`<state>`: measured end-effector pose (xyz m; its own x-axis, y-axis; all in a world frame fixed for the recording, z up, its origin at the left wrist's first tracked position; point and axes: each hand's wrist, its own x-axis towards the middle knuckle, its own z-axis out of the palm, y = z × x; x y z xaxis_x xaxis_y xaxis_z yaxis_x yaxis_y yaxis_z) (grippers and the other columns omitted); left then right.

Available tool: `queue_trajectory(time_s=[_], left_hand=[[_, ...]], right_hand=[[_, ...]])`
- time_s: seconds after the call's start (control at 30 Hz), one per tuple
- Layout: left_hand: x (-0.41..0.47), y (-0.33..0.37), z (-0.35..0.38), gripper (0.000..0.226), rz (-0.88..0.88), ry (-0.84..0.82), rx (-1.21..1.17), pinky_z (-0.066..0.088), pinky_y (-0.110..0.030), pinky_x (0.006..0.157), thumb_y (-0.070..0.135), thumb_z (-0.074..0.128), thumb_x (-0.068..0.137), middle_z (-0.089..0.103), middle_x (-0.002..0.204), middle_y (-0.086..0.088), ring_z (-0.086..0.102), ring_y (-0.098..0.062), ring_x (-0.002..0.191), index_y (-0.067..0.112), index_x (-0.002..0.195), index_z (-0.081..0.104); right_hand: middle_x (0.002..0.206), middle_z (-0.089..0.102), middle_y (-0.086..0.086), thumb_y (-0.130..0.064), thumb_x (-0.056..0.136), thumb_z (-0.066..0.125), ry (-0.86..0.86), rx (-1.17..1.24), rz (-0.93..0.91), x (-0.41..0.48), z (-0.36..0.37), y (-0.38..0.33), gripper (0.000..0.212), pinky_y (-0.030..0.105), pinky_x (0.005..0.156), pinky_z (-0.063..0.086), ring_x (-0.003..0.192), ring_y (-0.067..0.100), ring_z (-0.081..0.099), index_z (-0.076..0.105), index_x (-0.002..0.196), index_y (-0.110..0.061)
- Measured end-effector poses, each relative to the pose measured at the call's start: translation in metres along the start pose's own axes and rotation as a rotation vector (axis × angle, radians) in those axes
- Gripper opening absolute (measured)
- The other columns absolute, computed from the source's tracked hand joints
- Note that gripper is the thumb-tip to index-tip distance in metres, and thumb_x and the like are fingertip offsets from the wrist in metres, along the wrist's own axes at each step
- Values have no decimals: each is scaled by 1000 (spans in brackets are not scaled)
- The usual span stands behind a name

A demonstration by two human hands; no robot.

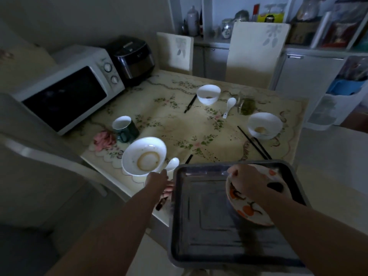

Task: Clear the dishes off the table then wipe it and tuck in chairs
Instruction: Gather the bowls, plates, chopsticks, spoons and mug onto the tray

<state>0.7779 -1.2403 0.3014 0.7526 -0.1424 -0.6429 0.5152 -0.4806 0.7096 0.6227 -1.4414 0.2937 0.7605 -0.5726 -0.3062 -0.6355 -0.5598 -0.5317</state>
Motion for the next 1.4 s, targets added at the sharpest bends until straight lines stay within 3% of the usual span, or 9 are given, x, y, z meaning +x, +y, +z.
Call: queue_trajectory(time_s=[0.13,0.27,0.47,0.67,0.73,0.87,1.1,1.27,1.4], left_hand=[[23,-6,-34,16,-58,81,-221,33,-17,41,15,35,96,61,53,-16,42,-16,25,7,100,48],[43,-3,-49,17,-92,175,-263,36,-18,40,9,32,96,60,64,-15,47,-14,30,9,95,49],[65,5,-55,27,-156,214,-290,36,-13,34,4,28,94,60,50,-9,50,-10,26,13,78,48],[87,1,-54,34,-160,250,-371,36,-12,30,4,28,96,62,53,-14,52,-11,25,2,123,47],[82,5,-52,29,-110,277,-384,37,-13,32,-1,32,93,61,61,-17,55,-12,29,1,118,46],[62,17,-49,14,9,140,-244,40,-23,45,-4,42,87,64,52,-13,53,-20,48,5,81,50],[23,25,-37,15,119,-220,202,44,-23,51,7,45,96,59,64,-7,52,-17,56,7,108,54],[-6,18,-16,17,127,-328,483,47,-23,55,6,47,93,53,67,-5,50,-15,58,6,107,57],[-16,9,-6,21,95,-338,604,46,-20,49,3,44,91,51,62,-3,47,-13,52,9,107,56]], right_hand=[[124,61,3,-10,95,47,-34,-35,-119,17,25,-28,28,16,94,34,116,16,56,63,118,-10],[119,65,-2,-10,92,51,-22,-42,-120,25,34,-46,27,23,95,43,113,15,59,68,112,-17],[120,65,-2,-12,95,47,-39,-58,-108,38,40,-54,28,21,98,39,114,15,58,67,113,-17],[118,66,-2,-12,95,48,-33,-12,-112,43,45,-54,26,15,93,37,111,13,59,67,112,-16],[116,67,-2,-11,95,48,-8,-15,-130,42,44,-52,26,11,88,34,110,12,59,67,112,-15],[115,67,0,-10,94,49,22,-9,-124,39,36,-40,25,16,90,39,109,14,60,67,111,-13],[113,66,-1,-11,93,49,80,60,-45,27,15,-25,25,24,94,43,109,16,59,66,110,-15],[73,58,-4,-14,92,51,83,18,-30,9,3,-16,20,24,63,40,82,21,59,58,73,-18],[99,70,6,-13,90,51,51,31,-54,-4,1,-6,21,26,77,42,97,22,62,70,99,-10]])
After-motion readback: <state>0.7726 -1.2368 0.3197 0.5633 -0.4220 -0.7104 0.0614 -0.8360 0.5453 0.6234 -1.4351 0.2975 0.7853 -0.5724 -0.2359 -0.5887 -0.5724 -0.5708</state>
